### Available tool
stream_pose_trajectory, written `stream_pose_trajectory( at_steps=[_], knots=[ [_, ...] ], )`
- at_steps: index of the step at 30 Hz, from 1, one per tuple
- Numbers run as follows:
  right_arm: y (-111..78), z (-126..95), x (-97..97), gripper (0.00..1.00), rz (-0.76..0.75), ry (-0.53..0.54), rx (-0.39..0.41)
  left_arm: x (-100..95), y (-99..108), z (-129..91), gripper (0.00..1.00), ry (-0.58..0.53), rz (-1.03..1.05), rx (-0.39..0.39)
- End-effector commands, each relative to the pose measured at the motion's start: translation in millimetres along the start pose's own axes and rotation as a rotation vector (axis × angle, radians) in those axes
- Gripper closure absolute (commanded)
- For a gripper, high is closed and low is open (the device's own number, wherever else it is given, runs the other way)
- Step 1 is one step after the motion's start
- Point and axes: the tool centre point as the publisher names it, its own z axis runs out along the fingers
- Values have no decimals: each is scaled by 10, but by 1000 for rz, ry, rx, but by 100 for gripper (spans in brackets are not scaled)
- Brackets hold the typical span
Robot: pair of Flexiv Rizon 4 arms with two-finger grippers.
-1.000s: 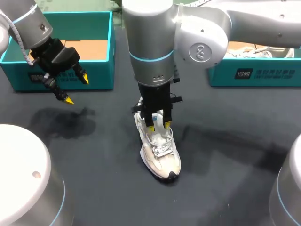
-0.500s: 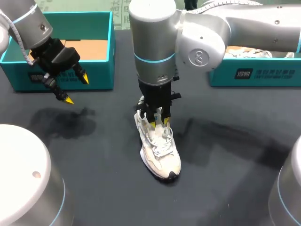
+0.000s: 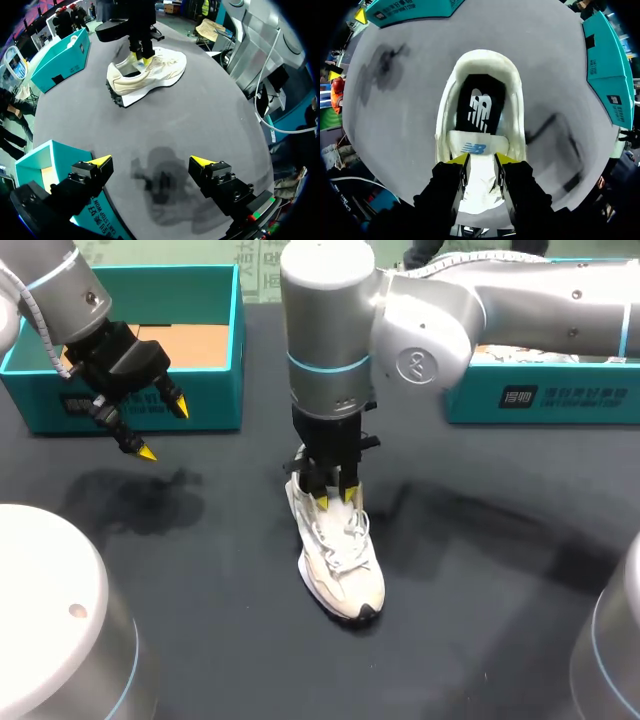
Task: Take the shoe out of the shoebox, open the shoe tongue, remove and reinsert the insole, then place the shoe into the shoebox
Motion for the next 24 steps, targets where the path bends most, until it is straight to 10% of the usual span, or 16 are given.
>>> stream_pose_trajectory(
  at_steps=[1,10,24],
  knots=[
    [-62,-121,61,66,-10,-32,-14,12,-1,2,0,-2,0,-3],
    [13,115,-6,65,-36,49,-2,12,-1,2,0,-2,0,-3],
    [86,-788,-167,57,-523,-84,-46,12,-1,2,0,-2,0,-3]
  ],
)
